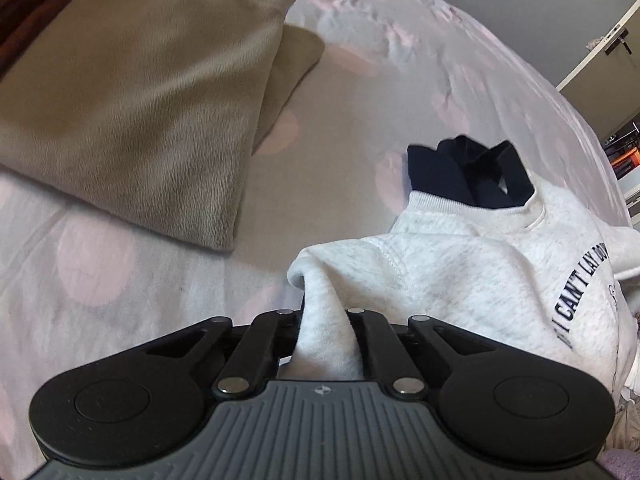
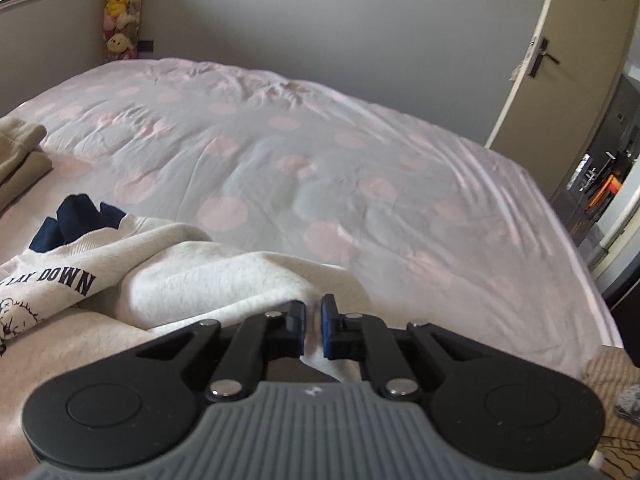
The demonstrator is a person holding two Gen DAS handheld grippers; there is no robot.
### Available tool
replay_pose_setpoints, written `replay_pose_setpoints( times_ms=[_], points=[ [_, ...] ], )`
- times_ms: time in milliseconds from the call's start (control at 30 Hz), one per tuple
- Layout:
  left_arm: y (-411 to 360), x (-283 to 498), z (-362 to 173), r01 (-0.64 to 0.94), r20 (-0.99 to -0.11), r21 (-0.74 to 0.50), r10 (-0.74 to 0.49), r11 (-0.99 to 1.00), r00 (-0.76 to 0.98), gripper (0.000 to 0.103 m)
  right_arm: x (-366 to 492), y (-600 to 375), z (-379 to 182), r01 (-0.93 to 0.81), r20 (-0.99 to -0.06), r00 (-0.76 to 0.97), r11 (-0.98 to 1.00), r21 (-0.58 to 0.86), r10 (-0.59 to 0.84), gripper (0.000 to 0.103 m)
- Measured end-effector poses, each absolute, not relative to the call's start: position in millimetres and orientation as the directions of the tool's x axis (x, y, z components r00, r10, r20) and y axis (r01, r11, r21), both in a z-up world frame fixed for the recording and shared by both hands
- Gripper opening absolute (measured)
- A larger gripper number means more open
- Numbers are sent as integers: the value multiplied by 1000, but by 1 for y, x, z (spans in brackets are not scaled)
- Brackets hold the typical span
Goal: Fold clothes
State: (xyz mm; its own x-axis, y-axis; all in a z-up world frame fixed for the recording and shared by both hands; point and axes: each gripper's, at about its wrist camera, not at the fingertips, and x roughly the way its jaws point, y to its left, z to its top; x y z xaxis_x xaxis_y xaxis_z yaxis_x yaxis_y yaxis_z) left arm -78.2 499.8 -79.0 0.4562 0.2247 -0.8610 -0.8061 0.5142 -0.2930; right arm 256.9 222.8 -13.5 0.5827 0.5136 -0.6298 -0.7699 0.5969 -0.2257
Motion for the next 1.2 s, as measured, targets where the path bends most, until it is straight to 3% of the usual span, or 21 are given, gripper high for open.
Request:
replay_pose_setpoints(
  times_ms=[233, 433, 500, 700, 900, 1033, 1067, 1200],
  points=[
    [507, -85, 5, -768, -748, -310, 355, 561, 561, 1, 238, 126, 71, -617, -436, 759, 749, -242, 484, 8],
    [496, -91, 45, -732, -715, -273, 377, 624, 588, 1, 211, 33, 107, -451, -328, 873, 855, -257, 362, 8],
    [492, -92, 52, -723, -719, -256, 373, 642, 586, 1, 208, -3, 101, -394, -352, 888, 886, -244, 297, 8],
    [475, -81, -17, -702, -878, -161, 225, 693, 423, 1, 208, -80, 32, -306, -542, 829, 924, -229, 140, 8],
    [443, -66, -67, -594, -966, -19, 139, 804, 219, 1, 207, -108, -39, -297, -729, 677, 944, -144, 102, 9],
    [445, -73, -65, -582, -971, -43, 103, 812, 215, 6, 203, -108, -41, -340, -759, 636, 933, -117, 137, 13],
    [445, -75, -63, -581, -971, -54, 93, 812, 220, 6, 201, -108, -36, -356, -759, 633, 927, -114, 150, 18],
    [447, -85, -51, -560, -969, -82, 66, 824, 240, 24, 192, -109, -10, -434, -748, 629, 894, -114, 210, 31]
  ],
)
